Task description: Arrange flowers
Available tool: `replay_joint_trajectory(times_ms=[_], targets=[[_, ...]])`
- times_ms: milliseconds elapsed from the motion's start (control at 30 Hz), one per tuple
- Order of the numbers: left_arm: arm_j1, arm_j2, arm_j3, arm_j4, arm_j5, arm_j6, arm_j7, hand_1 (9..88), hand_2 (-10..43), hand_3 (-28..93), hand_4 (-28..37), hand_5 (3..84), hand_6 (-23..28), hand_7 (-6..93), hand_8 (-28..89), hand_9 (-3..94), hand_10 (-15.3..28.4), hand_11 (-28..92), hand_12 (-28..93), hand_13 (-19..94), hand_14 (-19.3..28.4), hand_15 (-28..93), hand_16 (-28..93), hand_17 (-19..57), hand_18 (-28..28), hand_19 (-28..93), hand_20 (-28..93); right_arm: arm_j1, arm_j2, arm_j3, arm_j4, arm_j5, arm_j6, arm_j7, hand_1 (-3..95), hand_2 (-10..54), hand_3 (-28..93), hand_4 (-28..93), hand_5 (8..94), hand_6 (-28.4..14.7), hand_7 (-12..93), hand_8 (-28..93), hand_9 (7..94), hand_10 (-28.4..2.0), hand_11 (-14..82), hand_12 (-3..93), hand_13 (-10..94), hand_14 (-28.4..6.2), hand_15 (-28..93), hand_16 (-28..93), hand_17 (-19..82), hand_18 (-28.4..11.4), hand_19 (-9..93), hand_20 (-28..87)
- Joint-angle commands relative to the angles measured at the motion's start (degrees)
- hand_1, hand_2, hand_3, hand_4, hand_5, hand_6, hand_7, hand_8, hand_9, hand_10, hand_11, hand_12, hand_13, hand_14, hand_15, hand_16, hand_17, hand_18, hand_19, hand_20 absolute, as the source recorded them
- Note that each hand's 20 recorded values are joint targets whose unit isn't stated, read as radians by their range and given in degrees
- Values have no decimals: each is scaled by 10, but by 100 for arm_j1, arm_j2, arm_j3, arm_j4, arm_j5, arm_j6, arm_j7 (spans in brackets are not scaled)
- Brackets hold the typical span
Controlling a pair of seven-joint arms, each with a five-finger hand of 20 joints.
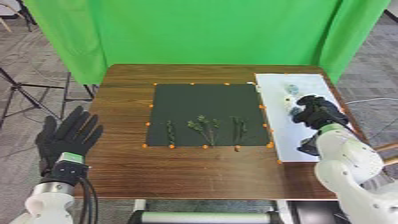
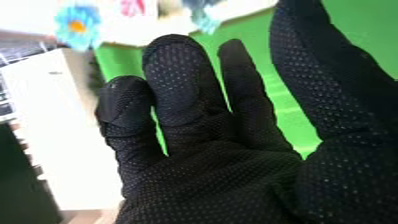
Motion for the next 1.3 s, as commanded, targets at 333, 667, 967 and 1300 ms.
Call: replay_joint_trajectory(times_ms=[333,667,967,1300], targets=[[-47,-7,13,24,24,-57,-67,248,143,709,-283,386,82,198,-107,317,143,245,112,217,146,417,-87,-54,143,372,84,1034,-49,-523,986,37,-386,246,433,-54,799,-259,438,-77,122,-103,416,-145,106,104,664,-120,715,277,401,-219,927,343],[-8,33,-98,53,31,47,48,263,167,707,-282,390,81,206,-111,322,143,249,111,221,145,424,-92,-52,142,379,85,1223,-154,-765,1427,127,-301,306,491,26,797,-282,525,-49,148,-117,541,-127,126,104,714,-85,592,249,421,-208,930,334],[-46,12,-49,65,48,-22,31,256,156,707,-283,388,81,203,-112,320,143,248,109,220,146,422,-94,-54,143,378,84,1110,-203,-904,1448,-80,156,265,562,-36,708,-283,651,-21,297,15,768,-89,107,311,710,-83,629,322,424,-204,930,370],[-81,24,-41,105,51,-147,34,255,149,705,-283,385,81,192,-111,318,142,231,103,223,142,404,-96,-54,143,374,84,915,-119,-775,970,-116,509,269,572,-39,714,-283,689,-11,365,60,829,-82,110,376,727,-81,637,321,432,-203,932,378]])
